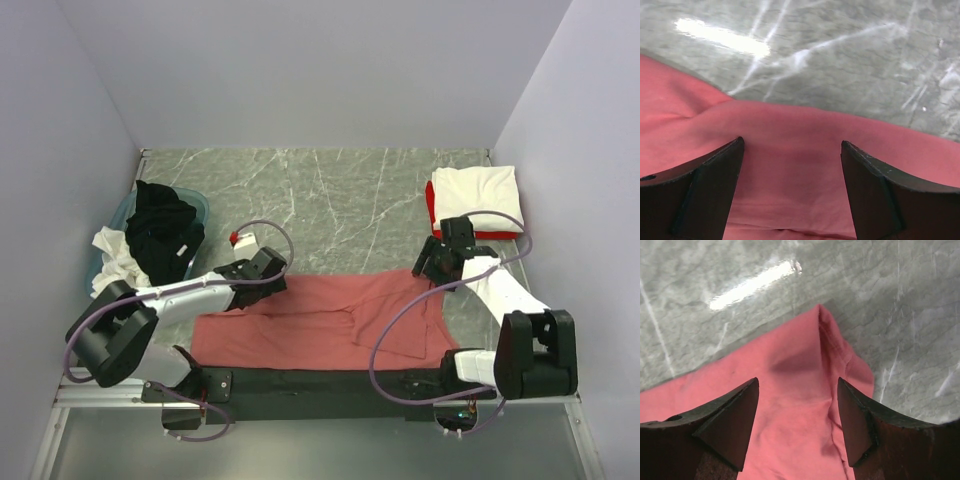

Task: Fold and stack the t-shirts
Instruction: Fold the tshirt

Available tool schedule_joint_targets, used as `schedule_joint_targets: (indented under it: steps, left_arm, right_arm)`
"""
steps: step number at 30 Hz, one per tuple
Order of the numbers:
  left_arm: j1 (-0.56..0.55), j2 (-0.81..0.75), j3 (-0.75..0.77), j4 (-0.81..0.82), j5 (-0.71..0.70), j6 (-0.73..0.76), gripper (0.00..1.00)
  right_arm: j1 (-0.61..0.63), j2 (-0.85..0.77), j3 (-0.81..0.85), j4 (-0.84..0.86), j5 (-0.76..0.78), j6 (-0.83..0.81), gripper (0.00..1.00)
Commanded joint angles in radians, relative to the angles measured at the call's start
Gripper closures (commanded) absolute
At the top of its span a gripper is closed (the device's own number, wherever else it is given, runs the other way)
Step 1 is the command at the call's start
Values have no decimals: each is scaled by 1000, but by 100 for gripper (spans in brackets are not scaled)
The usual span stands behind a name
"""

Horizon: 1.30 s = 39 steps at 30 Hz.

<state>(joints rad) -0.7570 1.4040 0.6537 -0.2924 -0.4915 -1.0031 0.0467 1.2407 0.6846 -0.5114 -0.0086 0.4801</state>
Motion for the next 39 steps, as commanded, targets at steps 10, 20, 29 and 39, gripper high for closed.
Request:
schedule_joint_targets:
  steps: [10, 20, 29, 39]
  left_arm:
    - [87, -106, -69, 42, 34, 60, 14]
    - [177, -132, -97, 78, 42, 86, 14]
    - [211, -94, -106, 101, 53, 47, 14]
    - [217, -148, -129, 67, 28, 17, 14]
  right_arm:
    - [-18, 112, -4, 74, 7, -12, 46]
    - [-21, 137, 26, 51, 88, -14, 98]
    - [-24, 155, 53, 21, 183, -6, 100]
    - [-39, 164, 67, 5, 242, 3, 100]
